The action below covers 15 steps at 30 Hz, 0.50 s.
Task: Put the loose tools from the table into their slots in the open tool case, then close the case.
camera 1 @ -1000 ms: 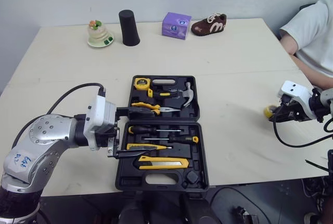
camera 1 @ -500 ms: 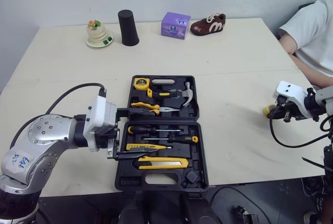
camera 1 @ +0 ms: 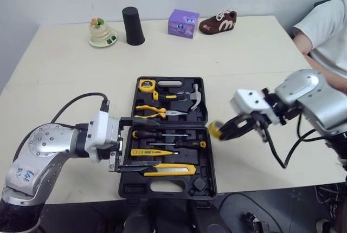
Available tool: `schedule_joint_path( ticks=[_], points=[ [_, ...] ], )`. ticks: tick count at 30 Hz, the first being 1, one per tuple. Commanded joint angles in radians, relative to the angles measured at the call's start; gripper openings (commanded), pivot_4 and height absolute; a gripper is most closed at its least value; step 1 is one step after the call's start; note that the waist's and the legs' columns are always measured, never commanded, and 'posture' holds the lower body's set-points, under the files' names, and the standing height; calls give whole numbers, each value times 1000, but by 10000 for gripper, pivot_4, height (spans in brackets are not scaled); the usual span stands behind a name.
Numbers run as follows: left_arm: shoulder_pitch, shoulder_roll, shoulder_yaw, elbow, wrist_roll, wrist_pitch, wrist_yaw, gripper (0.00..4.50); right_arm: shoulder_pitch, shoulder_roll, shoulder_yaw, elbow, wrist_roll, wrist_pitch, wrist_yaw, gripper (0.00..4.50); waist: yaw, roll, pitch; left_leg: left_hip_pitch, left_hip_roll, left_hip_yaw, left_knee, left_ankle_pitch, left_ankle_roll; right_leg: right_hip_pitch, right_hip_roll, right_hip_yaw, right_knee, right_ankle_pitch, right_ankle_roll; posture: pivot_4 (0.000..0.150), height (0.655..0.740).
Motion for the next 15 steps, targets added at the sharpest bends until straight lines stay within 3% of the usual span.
schedule_joint_path(
  ticks=[1, 7, 11, 15],
  points=[
    [45, -3, 16, -27, 31, -61, -6, 45000, 7, 26, 8, -145, 80, 93, 61, 271, 4, -2, 0, -2, 0, 0, 0, 0, 0, -2, 0, 0, 1, 0, 0, 1500, 7400],
    [233, -8, 54, -82, 5, -22, 39, 45000, 36, 68, 158, -214, 41, 51, 61, 271, -2, -6, 0, -3, 0, 0, 0, 0, 2, -5, -1, 1, 1, 0, -1, 1500, 7400],
    [267, -3, 58, -112, -1, -12, 58, 45000, 33, 62, 190, -214, 36, 31, 61, 271, -1, -7, 0, -3, 0, 0, 0, 1, 2, -5, -1, 1, 3, 0, -1, 1500, 7400],
    [304, -2, 72, -110, 2, -12, 59, 45000, 48, 118, 248, -197, -64, 12, 61, 271, -2, -9, -1, -1, -1, 0, 0, 2, 2, -3, -1, 1, 3, 0, -2, 1500, 7400]
  ],
)
